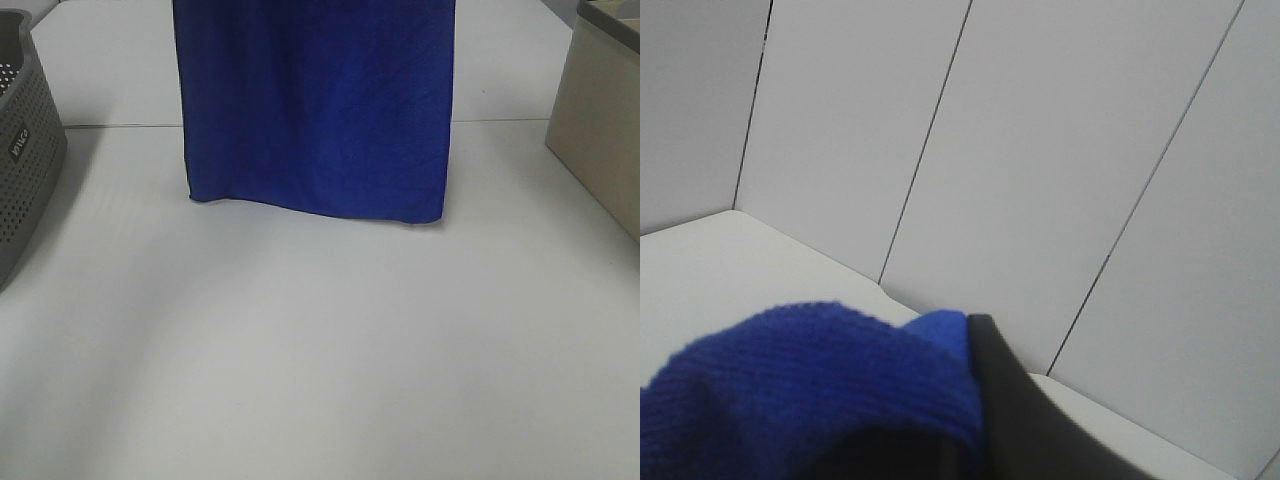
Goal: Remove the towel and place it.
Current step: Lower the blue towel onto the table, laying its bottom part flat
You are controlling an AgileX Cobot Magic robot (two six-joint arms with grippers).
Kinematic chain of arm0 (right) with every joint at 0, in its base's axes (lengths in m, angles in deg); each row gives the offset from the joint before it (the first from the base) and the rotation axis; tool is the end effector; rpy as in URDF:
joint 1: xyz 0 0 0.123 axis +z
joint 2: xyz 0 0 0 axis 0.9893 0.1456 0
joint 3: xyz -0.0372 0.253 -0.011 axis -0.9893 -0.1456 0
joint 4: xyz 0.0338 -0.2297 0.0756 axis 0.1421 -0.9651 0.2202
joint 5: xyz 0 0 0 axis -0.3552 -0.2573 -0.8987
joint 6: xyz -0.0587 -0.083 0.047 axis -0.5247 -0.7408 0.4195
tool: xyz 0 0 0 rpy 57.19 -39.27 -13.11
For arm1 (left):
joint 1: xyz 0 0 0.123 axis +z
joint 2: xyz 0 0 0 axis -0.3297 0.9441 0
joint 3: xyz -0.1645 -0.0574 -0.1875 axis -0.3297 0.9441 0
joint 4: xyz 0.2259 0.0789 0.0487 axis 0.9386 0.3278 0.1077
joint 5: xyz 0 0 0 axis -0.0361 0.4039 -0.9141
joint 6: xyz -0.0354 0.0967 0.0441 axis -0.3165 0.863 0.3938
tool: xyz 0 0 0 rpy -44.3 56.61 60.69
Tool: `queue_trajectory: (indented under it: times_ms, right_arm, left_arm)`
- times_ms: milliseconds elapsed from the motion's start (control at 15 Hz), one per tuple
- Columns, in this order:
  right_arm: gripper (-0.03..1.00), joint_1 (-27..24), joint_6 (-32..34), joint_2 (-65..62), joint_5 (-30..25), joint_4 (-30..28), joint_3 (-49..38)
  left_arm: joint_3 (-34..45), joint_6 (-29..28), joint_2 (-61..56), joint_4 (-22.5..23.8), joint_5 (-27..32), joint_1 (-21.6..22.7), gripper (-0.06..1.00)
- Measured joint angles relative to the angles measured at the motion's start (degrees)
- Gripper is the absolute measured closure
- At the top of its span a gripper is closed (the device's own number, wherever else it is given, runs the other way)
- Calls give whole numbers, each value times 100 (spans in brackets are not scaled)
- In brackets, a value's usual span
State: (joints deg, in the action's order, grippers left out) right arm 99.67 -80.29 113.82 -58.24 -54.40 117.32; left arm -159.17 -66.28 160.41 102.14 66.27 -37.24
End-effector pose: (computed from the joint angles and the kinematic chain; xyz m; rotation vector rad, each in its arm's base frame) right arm 0.4088 0.1401 0.4533 -0.4937 1.4692 0.0777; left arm 0.4129 -0.1596 0.4448 0.7185 0.9317 0.1850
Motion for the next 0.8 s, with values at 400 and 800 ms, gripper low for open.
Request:
queue_trajectory:
  times_ms: [400, 800]
  right_arm:
    - [95, 0, -6, 974, 1536, 11, 676]
    - [95, 0, 0, 1684, 1495, 40, 1679]
  left_arm:
    - [-2492, 189, 1748, -275, -29, 413, 94]
    - [-4349, 23, 2911, -275, 458, 447, 94]
